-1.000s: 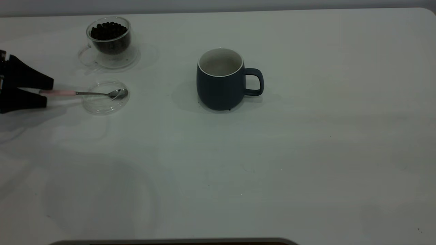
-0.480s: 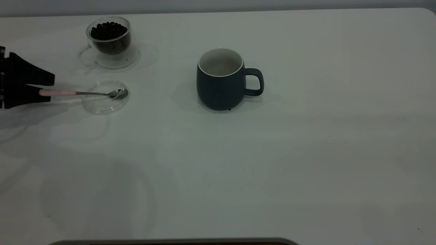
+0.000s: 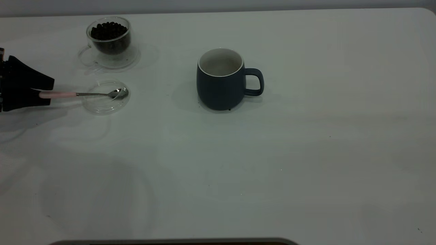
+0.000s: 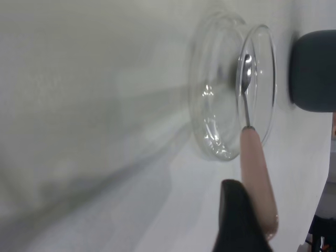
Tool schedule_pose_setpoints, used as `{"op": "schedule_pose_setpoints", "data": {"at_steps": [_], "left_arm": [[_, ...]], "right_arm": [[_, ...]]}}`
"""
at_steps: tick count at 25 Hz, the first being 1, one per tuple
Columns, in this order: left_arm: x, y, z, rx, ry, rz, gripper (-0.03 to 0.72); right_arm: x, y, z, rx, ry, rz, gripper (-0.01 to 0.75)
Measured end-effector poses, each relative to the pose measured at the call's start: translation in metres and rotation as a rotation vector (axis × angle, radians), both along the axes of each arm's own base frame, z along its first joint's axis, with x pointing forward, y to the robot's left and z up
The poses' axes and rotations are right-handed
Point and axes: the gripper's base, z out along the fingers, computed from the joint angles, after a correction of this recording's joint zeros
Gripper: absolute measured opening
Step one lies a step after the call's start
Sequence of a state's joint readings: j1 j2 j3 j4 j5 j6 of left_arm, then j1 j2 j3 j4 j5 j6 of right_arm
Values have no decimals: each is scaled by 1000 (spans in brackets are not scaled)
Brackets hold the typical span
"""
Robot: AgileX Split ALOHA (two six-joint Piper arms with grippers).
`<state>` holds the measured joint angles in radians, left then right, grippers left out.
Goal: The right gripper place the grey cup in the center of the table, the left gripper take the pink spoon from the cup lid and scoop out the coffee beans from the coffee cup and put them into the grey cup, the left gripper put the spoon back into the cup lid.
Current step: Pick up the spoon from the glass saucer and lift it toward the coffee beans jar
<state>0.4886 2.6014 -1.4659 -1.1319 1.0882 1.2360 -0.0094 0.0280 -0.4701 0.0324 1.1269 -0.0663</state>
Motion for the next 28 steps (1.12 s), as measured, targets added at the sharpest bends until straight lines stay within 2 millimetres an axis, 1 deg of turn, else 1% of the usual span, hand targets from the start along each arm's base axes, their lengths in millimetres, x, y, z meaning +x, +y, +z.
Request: {"op": "schedule_pose_setpoints", "data": {"at_steps": [4, 7, 10, 12, 13, 22, 25, 28], "left_arm": [[0, 0, 0, -2, 2, -1, 412], [0, -1, 0, -3, 2, -1, 320], [0, -1, 0, -3, 2, -1, 209], [0, -1, 0, -3, 2, -1, 152], [0, -1, 0, -3, 2, -1, 136], [-2, 0, 2, 5, 9, -21, 130], [-3, 3, 6, 20, 19, -38, 128], [-3, 8, 17, 47, 21, -52, 128]], "right_arm": [[0, 0, 0, 0, 0, 0, 591], [0, 0, 0, 0, 0, 0, 591], [0, 0, 0, 0, 0, 0, 591], [0, 0, 0, 0, 0, 0, 591], [0, 0, 0, 0, 0, 0, 591], [0, 0, 0, 0, 0, 0, 591], [0, 0, 0, 0, 0, 0, 591], [0, 0, 0, 0, 0, 0, 591]]}}
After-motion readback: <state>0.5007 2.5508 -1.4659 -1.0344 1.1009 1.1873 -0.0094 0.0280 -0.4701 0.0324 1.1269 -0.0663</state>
